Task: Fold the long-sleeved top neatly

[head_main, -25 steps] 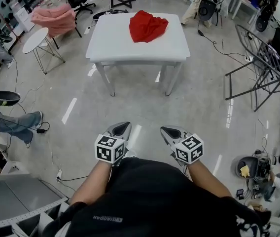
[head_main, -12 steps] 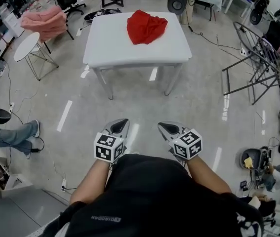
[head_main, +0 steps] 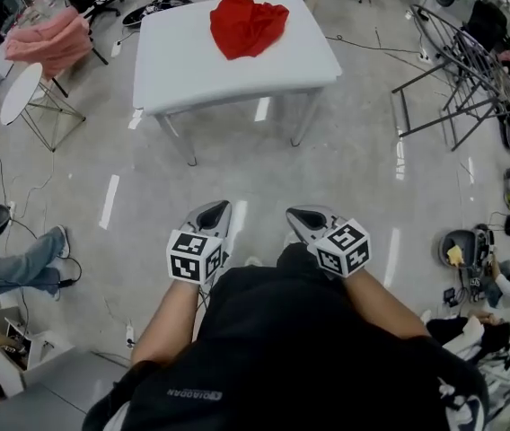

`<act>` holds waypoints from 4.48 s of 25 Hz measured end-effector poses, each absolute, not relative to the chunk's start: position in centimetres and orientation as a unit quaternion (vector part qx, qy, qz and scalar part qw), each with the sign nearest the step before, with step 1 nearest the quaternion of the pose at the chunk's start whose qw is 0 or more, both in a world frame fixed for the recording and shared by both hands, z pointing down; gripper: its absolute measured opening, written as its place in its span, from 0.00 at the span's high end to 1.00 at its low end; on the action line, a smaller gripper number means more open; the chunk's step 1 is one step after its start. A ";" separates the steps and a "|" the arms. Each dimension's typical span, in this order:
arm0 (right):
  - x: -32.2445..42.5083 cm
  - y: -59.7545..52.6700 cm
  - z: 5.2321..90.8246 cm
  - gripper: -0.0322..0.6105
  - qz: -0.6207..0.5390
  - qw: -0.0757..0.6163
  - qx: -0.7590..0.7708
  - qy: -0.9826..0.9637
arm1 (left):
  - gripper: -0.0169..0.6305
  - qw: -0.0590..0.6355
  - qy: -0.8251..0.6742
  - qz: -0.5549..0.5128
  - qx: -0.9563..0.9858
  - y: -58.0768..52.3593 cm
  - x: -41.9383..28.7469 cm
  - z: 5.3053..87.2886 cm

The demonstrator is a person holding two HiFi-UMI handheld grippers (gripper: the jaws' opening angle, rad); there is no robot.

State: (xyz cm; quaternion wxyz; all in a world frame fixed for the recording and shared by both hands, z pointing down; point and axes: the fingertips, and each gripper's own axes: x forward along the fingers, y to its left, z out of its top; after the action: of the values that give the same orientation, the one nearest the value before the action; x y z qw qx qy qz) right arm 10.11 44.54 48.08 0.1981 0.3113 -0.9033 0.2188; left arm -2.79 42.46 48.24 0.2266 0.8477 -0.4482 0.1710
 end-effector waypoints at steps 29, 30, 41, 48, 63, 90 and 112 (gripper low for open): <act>10.0 21.9 45.1 0.94 0.202 0.145 0.287 -0.925 | 0.97 0.206 -0.478 0.179 0.834 22.4 -1.3 45.6; 10.2 20.8 45.0 0.94 0.200 0.144 0.284 -0.927 | 0.97 0.206 -0.479 0.180 0.834 21.5 -0.9 45.6; 12.4 14.2 46.8 0.94 0.210 0.148 0.255 -0.932 | 0.97 0.204 -0.498 0.192 0.821 15.0 1.6 45.9; 12.2 12.6 48.2 0.94 0.221 0.156 0.252 -0.929 | 0.97 0.217 -0.502 0.201 0.813 13.6 0.5 46.8; 7.7 2.4 48.2 0.94 0.174 0.198 0.291 -0.920 | 0.97 0.219 -0.488 0.193 0.823 2.4 -5.8 47.2; 6.8 -11.9 57.5 0.90 0.074 0.441 0.335 -0.829 | 0.97 0.213 -0.451 0.247 0.831 -11.4 -15.6 51.2; 6.0 -13.6 63.6 0.75 -0.156 0.559 0.088 -0.810 | 0.97 0.278 -0.574 0.207 0.742 -7.9 -15.0 51.9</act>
State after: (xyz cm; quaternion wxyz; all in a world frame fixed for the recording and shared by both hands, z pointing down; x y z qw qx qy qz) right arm 6.01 -13.59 63.57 0.5586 0.0879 -0.8100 -0.1556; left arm -15.00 -7.86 51.91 0.2779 0.7418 -0.5741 0.2070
